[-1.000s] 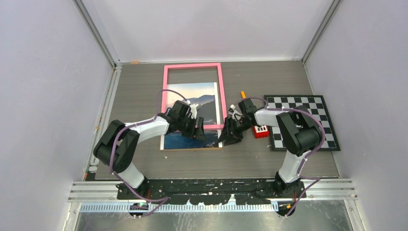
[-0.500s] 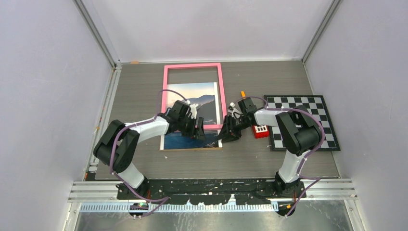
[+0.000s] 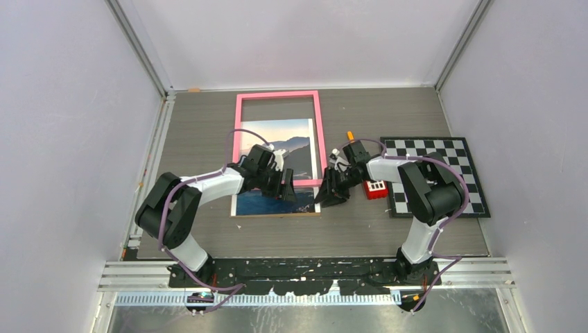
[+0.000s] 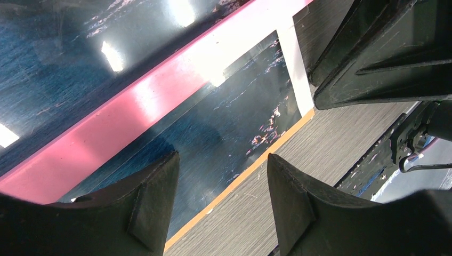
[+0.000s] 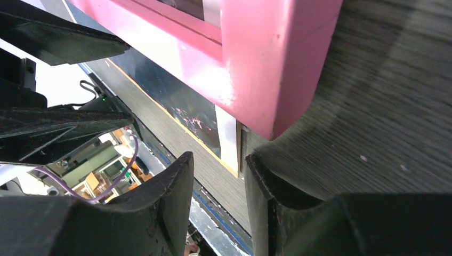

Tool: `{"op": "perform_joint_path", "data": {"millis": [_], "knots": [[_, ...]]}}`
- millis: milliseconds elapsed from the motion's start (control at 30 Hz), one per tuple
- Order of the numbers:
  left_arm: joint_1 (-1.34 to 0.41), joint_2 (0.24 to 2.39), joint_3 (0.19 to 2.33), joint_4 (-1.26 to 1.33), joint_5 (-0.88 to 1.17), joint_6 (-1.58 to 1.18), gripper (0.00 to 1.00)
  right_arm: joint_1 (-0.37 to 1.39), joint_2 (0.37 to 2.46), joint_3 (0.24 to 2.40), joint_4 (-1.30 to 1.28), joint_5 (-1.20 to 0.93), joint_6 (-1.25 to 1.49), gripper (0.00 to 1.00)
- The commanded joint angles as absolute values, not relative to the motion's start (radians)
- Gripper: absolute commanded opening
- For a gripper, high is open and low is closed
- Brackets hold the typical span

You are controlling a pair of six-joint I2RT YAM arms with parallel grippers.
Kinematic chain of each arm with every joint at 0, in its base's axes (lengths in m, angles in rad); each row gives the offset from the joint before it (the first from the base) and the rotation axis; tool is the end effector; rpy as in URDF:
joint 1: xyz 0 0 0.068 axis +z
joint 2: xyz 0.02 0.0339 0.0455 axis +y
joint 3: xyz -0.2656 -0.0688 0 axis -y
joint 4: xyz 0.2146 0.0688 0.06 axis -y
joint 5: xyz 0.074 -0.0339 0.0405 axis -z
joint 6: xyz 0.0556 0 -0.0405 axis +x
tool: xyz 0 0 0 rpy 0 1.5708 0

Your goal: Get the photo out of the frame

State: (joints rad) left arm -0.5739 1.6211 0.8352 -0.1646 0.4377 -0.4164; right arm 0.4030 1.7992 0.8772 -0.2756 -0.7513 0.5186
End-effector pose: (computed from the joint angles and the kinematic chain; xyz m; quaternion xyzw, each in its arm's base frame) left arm 0.2389 -0.1825 0.1682 0.1392 0.9215 -0.3235 0.1639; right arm 0.2605 0.1523 0.1307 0.0151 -0.9165 -0.3996 0.0057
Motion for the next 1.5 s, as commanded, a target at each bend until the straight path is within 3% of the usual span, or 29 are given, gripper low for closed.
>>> {"op": "perform_joint_path", "data": {"millis": [0,600,1267,1467], "knots": [[-0.573,1.663,0.818,-0.174,0.406,-0.414,0.63,0.416,1.793,0.901,-0.275,-0.71,0.502,0.45],[-0.573,1.672,0.81,-0.164,0.417,-0.428,0.63,0.423,1.768,0.91,-0.21,-0.847,0.568,0.26],[-0.574,1.66,0.802,-0.157,0.406,-0.43,0.63,0.462,1.839,0.931,-0.295,-0.748,0.508,0.26],[-0.587,1.644,0.812,-0.154,0.415,-0.413,0.63,0.463,1.836,0.963,-0.285,-0.756,0.538,0.14]]}}
